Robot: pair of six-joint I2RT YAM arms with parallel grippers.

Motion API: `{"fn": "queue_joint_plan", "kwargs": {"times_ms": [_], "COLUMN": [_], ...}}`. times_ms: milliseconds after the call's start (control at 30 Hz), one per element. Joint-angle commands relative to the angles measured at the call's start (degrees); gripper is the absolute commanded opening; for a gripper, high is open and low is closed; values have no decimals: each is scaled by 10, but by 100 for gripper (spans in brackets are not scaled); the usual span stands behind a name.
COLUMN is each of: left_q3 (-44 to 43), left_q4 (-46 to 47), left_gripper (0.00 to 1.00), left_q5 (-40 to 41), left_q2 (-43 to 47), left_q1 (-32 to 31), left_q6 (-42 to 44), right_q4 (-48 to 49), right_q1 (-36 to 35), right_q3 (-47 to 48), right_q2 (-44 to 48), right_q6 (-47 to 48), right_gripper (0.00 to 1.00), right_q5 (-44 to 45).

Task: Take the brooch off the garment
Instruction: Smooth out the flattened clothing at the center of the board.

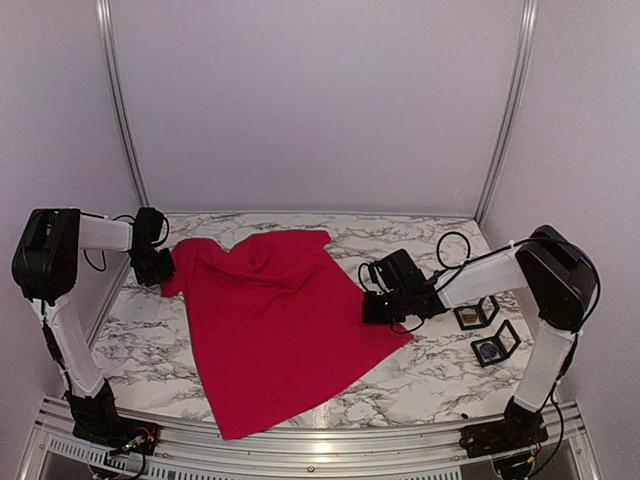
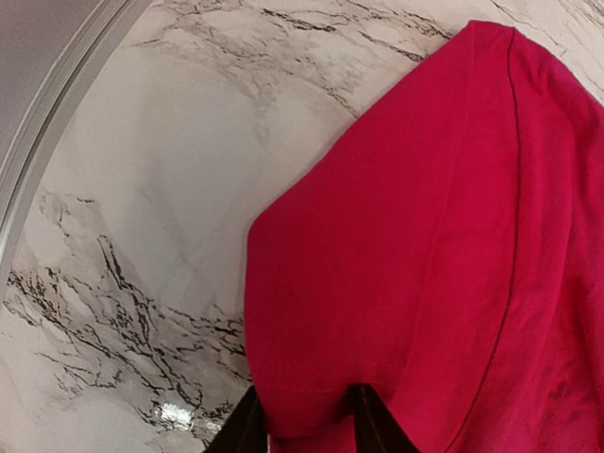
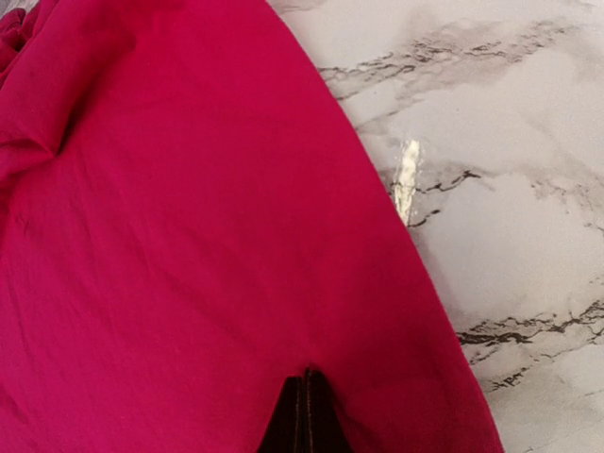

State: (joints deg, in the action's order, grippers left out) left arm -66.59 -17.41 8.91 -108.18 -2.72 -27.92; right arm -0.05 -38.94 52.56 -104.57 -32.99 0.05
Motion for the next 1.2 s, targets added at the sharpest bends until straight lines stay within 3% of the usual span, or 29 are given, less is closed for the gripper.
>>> {"fn": "queue_joint_plan", "kwargs": {"times_ms": [0, 67, 100, 267, 600, 767, 900, 1167], "left_q3": [-21, -25, -25, -8, 121, 116, 60, -104], "left_q4": [13, 1, -5, -40, -58, -57, -62, -21], "left_gripper": [13, 1, 0, 0, 1, 25, 42, 46], "left_q5": [11, 41, 56, 108, 82, 40, 36, 2], "left_q2": [-19, -11, -3, 43, 154, 167, 172, 57], "left_q1": [2, 3, 3, 21, 94, 88, 36, -88], "left_q6": [-11, -5, -2, 8, 25, 31, 40, 48], "right_q4": [-78, -79, -79, -88, -120, -128, -136, -157], "right_q1": [11, 11, 11, 1, -56, -68, -74, -79], "right_q3": [-26, -27, -29, -41, -95, -112, -116, -95], "right_q2": [-14, -11, -9, -7, 37, 52, 57, 87], "right_q6": [3, 5, 6, 13, -12, -18, -20, -24], "right_gripper": [0, 0, 0, 0, 0, 0, 0, 0], "right_q5": [5, -8, -16, -30, -43, -51, -57, -36]}}
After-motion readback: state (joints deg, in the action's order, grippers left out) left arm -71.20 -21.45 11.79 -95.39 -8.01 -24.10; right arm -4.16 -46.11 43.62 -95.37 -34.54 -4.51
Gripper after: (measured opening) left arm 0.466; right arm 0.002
